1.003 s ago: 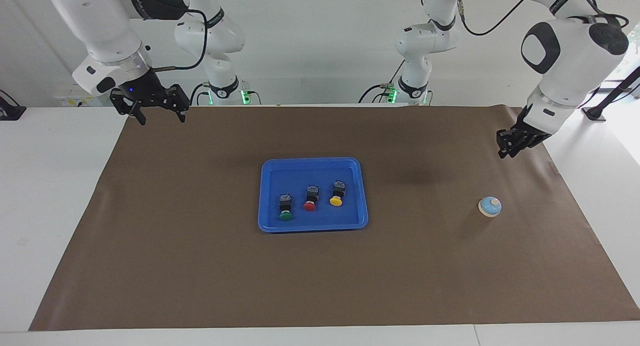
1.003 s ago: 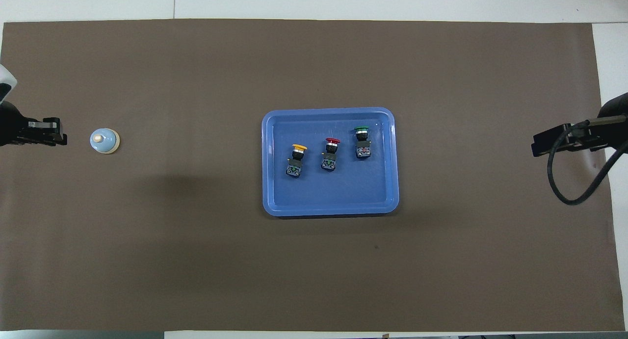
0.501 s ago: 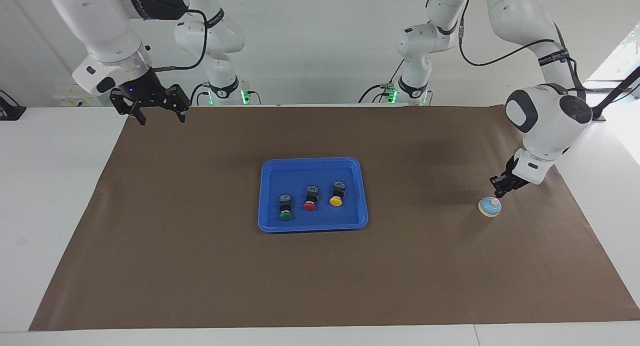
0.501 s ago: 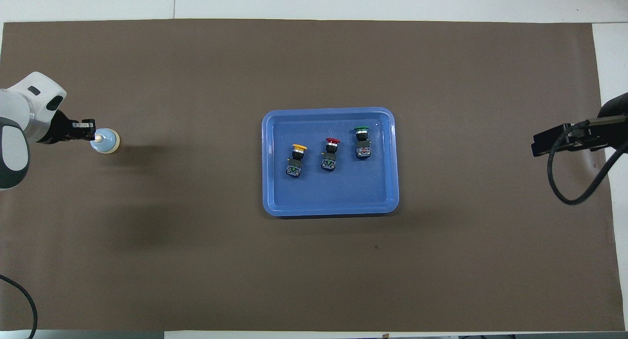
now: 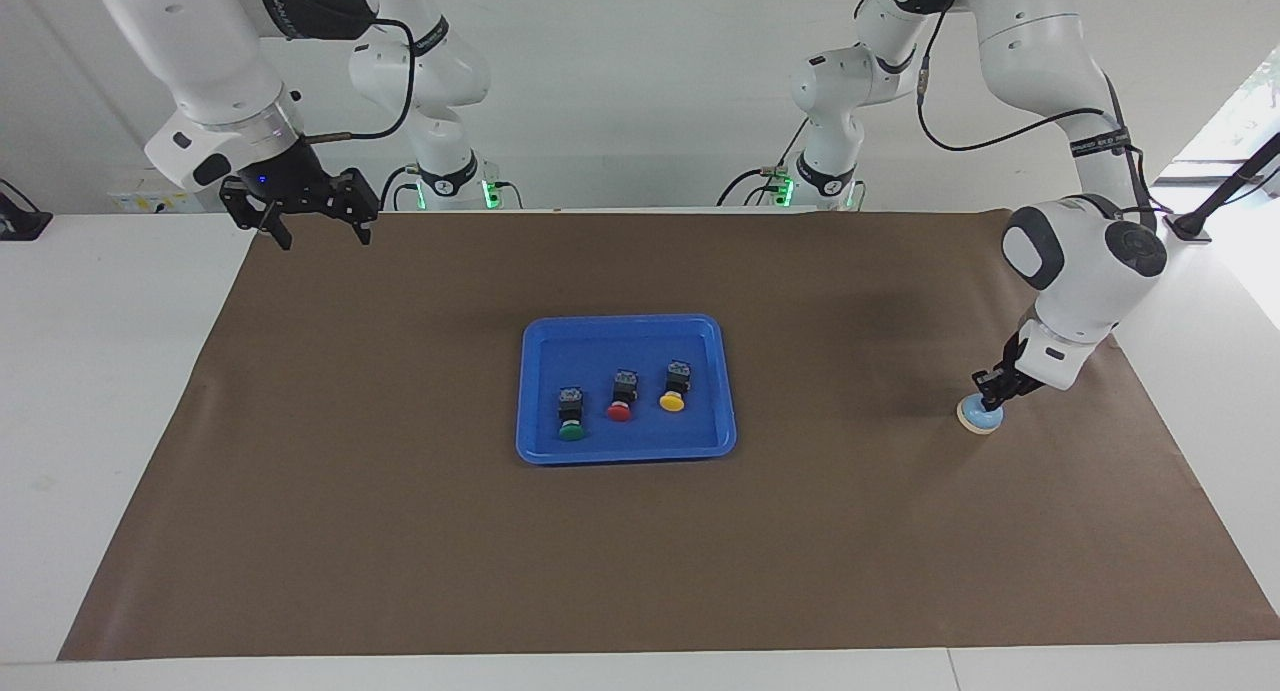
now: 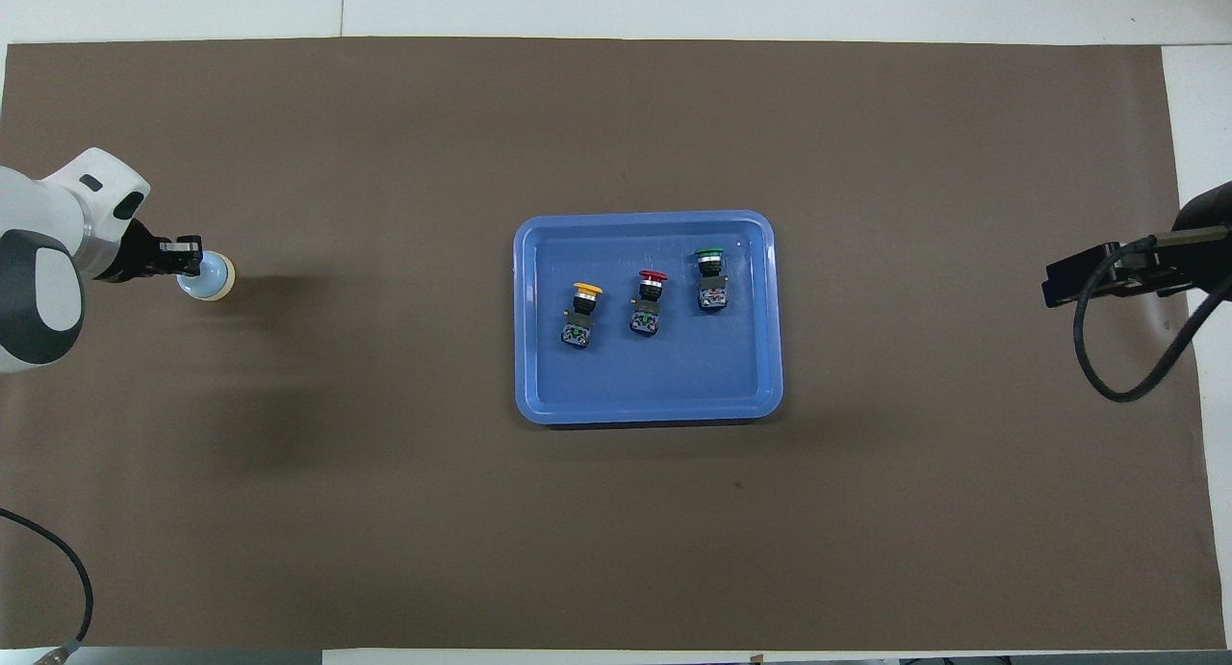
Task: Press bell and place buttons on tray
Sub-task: 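Press down on the silver bell again with the left gripper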
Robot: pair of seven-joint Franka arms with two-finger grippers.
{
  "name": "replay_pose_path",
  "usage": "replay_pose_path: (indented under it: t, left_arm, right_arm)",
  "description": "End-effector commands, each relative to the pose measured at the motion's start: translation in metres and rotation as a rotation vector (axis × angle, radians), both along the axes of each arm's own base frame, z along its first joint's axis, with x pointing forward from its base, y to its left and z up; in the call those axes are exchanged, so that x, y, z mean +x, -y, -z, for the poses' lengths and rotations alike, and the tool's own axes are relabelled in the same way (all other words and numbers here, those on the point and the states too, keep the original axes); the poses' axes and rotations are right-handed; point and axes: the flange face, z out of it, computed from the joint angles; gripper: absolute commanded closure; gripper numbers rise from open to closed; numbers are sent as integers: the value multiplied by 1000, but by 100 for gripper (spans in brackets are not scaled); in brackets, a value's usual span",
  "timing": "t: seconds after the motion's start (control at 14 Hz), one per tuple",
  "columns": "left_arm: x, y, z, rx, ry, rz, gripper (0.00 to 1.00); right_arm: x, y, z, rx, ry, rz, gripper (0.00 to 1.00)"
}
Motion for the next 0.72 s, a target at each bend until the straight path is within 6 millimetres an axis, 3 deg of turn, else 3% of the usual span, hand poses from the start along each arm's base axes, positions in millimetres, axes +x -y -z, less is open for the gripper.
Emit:
replay_pose_path:
  t: [0.0,0.14,0.21,0.29,0.43,0.64]
  left_arm:
    - [7,5,-28,4,-43,17,61]
    - [5,11,-75,4,-64,25,31]
    - [-1,21,-96,5,-84,33,21]
    - [-12,30,-109,5,-131,36,0]
    - [-33,43,-146,11,-158,55,0]
    - [-54,48,-196,7,-169,61,0]
  right_arm:
    - [-4,3,0,-12,4,-3,0]
    - [-4,2,0,-10,4,-3,0]
    - [-4,2,0,-10,4,-3,0]
    - [-4,2,0,-10,4,-3,0]
    - [-4,2,0,-10,4,-3,0]
    - [-4,3,0,-12,4,-3,0]
